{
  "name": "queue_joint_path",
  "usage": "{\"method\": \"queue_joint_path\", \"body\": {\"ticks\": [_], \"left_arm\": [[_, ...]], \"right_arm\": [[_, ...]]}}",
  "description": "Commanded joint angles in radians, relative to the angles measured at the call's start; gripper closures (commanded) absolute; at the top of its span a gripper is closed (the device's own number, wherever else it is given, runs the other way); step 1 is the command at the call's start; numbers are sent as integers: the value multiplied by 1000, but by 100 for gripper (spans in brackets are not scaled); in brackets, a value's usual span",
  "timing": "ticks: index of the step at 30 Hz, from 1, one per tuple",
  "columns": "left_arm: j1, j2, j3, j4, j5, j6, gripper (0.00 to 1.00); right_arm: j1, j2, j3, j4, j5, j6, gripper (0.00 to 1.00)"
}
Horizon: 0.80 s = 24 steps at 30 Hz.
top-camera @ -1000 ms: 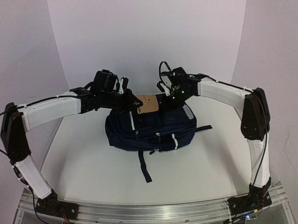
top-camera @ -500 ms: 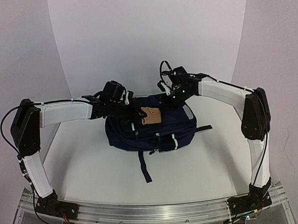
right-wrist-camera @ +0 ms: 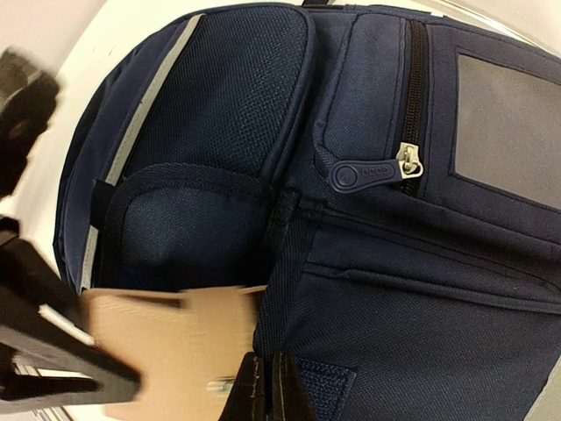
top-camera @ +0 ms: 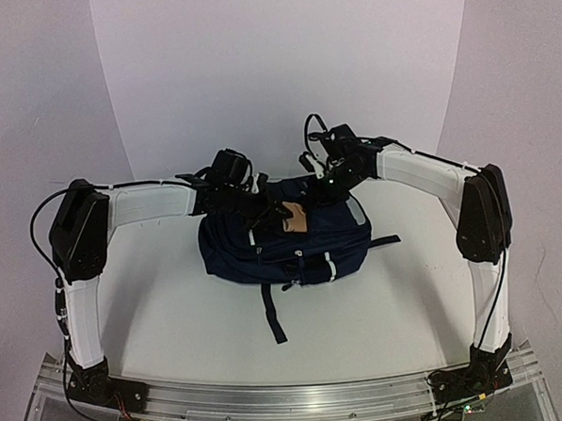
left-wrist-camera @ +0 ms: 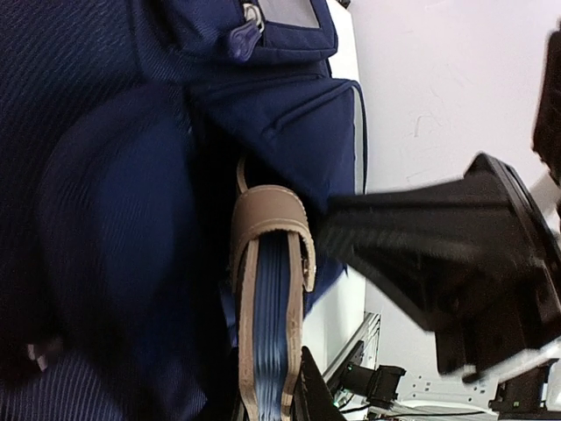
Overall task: Pack the student bag
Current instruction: Place the personal item in the student bag.
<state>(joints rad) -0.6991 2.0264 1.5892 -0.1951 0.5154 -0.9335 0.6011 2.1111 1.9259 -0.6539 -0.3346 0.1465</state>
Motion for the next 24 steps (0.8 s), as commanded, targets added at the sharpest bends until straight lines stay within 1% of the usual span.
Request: {"method": "queue_joint_path", "body": {"ticks": [1,4,5,7,10,11,12,13,14,15,16,17,18,20,22,24], "left_arm": [[-5,92,138,19,-50,12,100],[-5,126,156,33,-37,3,100],[-5,130,166,13,-22,14,95],[-6,111,151,-40,-29,32,82],[-3,5,48,-67,-96,44,72],[-2,-23,30,-99,-120,54,67],[-2,-32,30,-141,-133,65,61],[-2,-36,37,-181,-141,73,56],[-3,-36,47,-214,-144,79,51],[-4,-37,54,-240,-144,81,49],[-5,-39,55,-250,-141,80,48],[-7,-41,55,-252,-139,78,48],[-8,-43,55,-252,-139,76,48],[-11,-40,66,-251,-130,79,50],[-15,-30,89,-253,-119,85,53],[-19,-11,116,-259,-100,96,57]], "right_arm": [[23,-116,5,51,-158,50,100],[23,-120,18,61,-194,80,100],[23,-119,21,62,-195,86,100],[20,-116,26,63,-196,87,100],[-12,-119,18,62,-206,78,100],[-29,-121,14,62,-215,75,97],[-50,-124,10,61,-226,70,89],[-76,-126,7,59,-239,62,77],[-106,-131,2,56,-256,50,64],[-132,-141,-9,56,-265,38,48],[-163,-151,-19,55,-272,23,37],[-192,-161,-29,53,-277,6,30],[-220,-172,-40,51,-282,-11,24],[-270,-187,-68,44,-291,-37,18],[-305,-192,-96,28,-306,-61,15],[-326,-182,-129,5,-329,-98,15]]}}
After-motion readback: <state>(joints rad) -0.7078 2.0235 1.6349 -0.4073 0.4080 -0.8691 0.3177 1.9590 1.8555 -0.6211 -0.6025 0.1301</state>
